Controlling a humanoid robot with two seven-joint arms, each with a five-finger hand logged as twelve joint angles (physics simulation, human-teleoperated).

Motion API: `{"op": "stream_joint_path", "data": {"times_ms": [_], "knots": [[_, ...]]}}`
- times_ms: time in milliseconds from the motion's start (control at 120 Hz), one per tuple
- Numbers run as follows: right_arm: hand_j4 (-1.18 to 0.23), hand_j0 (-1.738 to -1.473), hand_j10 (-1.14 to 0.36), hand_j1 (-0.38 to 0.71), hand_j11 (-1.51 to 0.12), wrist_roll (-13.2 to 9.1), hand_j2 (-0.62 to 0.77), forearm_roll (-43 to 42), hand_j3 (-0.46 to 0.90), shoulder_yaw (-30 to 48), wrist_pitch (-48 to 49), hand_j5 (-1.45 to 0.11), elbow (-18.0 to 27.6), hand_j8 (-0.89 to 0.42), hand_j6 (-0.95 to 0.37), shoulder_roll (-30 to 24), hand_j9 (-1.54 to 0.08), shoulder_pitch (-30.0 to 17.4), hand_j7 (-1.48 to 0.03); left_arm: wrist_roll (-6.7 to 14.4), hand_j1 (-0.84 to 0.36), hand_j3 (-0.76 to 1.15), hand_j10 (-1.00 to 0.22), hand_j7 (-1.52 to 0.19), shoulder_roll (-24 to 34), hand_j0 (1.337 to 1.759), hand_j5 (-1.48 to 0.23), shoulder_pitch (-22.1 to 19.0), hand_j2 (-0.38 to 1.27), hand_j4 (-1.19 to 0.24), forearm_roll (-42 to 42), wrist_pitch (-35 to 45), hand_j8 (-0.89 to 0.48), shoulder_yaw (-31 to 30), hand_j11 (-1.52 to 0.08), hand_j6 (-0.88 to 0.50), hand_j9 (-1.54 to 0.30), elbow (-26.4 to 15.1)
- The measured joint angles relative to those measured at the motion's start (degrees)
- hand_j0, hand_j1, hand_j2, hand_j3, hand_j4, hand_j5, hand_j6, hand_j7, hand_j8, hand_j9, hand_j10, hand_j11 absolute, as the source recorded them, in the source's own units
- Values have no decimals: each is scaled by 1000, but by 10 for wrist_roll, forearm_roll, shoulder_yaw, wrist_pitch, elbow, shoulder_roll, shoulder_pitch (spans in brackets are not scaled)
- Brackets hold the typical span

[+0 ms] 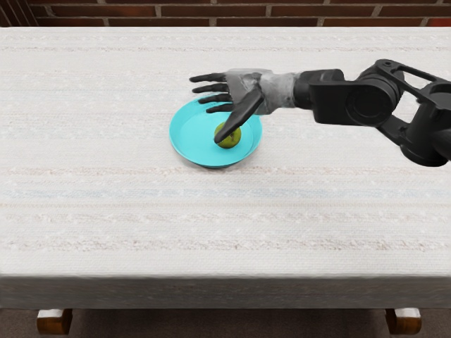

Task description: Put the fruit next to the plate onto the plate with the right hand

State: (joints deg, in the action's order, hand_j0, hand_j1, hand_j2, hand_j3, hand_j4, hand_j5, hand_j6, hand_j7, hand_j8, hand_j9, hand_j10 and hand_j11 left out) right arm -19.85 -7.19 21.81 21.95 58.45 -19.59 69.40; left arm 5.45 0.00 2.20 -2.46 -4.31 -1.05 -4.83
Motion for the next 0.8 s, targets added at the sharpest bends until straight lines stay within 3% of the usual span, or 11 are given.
{"op": "stream_joint_path", "data": {"times_ms": [117,333,800], "knots": [[-56,-1658,-55,-284,-73,2,-9,0,0,79,77,-73,38,-55,-56,-80,-73,-68,-73,0,58,0,-244,-316,0,1658,-316,0,49,-244,0,0,-244,0,-316,-244,-316,0],[-52,-1658,-52,-287,-69,2,-9,0,0,172,124,-69,53,-52,-52,-182,-69,-153,-69,0,58,0,-243,-316,0,1658,-316,0,49,-244,0,0,-244,0,-316,-244,-316,0],[-49,-1658,-49,-291,-64,-1,-9,4,0,198,131,-64,55,-48,-48,-236,-64,-187,-64,0,57,0,-244,-316,0,1658,-316,2,49,-244,0,0,-244,0,-316,-244,-316,-1]]}}
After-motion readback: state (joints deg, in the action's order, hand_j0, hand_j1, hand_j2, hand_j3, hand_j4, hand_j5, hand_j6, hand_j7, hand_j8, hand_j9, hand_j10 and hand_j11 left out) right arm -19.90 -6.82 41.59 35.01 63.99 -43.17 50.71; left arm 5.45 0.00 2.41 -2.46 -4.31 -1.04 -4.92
